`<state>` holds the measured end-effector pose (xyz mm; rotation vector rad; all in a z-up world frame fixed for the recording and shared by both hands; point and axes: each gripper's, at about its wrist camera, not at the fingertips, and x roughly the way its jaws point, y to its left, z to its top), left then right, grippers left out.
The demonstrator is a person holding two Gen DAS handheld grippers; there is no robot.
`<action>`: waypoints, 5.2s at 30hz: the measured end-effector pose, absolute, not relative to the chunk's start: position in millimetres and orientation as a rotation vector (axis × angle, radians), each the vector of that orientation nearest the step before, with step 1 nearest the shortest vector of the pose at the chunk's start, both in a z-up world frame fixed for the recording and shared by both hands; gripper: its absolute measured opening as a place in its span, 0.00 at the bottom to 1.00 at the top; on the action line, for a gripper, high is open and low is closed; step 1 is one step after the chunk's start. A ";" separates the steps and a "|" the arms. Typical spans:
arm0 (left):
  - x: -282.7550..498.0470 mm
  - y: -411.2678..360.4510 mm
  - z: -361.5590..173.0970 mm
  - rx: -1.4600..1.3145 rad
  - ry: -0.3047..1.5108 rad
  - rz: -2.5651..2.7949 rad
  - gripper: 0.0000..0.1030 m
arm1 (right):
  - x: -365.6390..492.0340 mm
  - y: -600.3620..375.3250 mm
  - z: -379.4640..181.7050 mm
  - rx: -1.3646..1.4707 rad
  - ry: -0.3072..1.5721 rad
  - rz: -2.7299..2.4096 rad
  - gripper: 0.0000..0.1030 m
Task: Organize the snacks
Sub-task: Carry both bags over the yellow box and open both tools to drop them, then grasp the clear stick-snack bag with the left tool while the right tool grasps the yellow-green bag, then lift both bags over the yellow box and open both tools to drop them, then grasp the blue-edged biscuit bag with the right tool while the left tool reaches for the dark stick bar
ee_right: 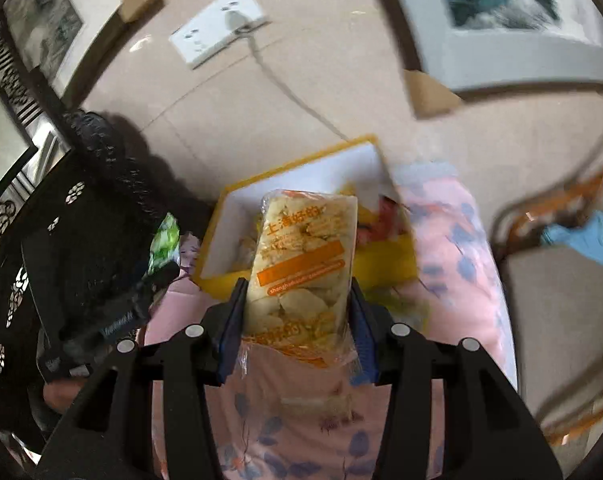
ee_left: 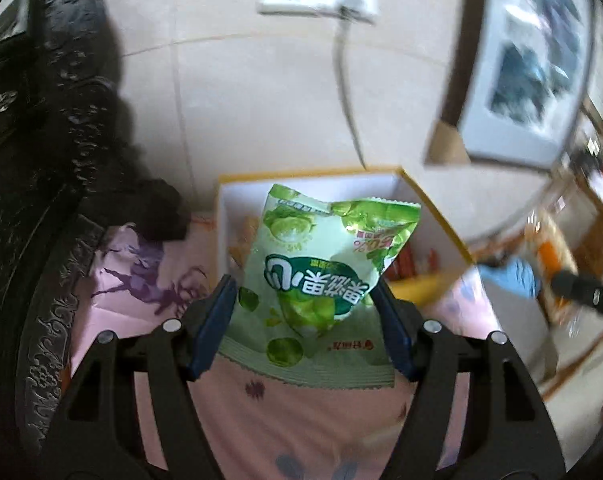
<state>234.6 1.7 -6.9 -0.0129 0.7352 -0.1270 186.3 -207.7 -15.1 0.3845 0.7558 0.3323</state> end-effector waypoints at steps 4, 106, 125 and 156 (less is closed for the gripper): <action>276.8 -3.3 -5.2 0.019 0.709 -0.068 0.67 | 231.9 -191.4 -6.8 0.329 0.723 0.363 0.47; 256.5 -22.1 -31.4 0.076 0.631 -0.549 0.25 | 289.3 -265.2 -32.2 0.565 0.569 0.523 0.61; 273.4 21.9 -86.4 0.066 0.823 -0.246 0.98 | 262.8 -262.6 -113.3 0.315 0.864 0.340 0.99; 233.6 -79.0 -205.5 0.721 0.816 -0.906 0.98 | 175.7 -184.4 -214.4 -0.196 1.097 0.343 0.99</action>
